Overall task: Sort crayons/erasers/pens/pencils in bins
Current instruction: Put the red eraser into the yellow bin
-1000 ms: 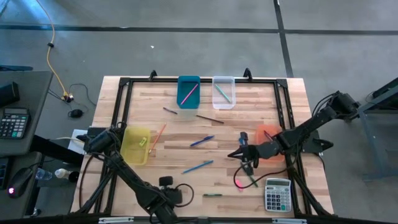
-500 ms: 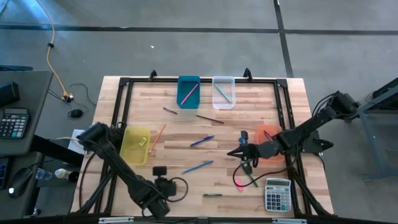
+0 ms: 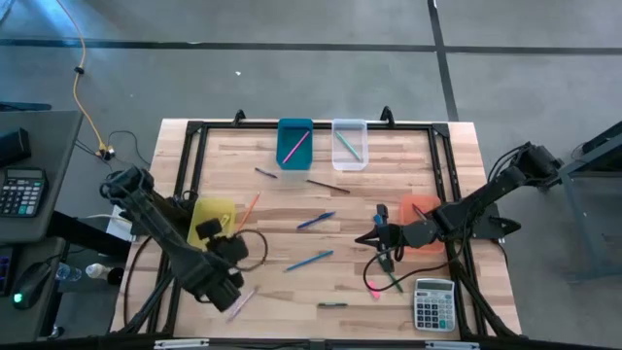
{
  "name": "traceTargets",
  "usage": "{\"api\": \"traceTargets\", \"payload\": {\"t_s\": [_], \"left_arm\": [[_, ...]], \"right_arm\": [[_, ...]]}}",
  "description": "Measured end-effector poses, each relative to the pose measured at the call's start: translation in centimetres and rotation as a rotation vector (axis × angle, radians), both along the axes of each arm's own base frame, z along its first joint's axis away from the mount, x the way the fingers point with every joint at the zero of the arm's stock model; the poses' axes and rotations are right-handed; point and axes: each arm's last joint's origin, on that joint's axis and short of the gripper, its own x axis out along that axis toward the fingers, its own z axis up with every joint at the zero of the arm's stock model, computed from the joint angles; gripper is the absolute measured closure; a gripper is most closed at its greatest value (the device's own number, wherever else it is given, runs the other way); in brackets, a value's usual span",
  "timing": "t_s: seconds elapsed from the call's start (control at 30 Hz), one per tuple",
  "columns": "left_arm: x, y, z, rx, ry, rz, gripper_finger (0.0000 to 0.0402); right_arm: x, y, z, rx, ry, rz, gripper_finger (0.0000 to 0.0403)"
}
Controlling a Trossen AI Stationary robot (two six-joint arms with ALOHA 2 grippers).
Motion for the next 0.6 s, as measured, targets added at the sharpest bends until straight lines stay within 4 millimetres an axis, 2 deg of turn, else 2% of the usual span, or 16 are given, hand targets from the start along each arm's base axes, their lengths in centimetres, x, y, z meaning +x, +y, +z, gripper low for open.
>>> {"api": "traceTargets", "payload": {"t_s": [0.1, 0.4, 0.6], "left_arm": [[-1.0, 1.8, -0.2, -0.020, 0.046, 0.042, 0.0351], [-5.4, 7.2, -3.5, -0.012, 0.199, 0.189, 0.0361], [-8.1, 9.7, -4.6, -0.116, 0.124, 0.255, 0.0362]], "right_arm": [[0.0, 0.0, 0.0, 0.001, -0.001, -0.004, 0.0403], [0.0, 0.0, 0.1, 0.013, -0.014, -0.007, 0.0403], [0.1, 0.0, 0.2, 0.016, -0.020, -0.007, 0.0403]]}}
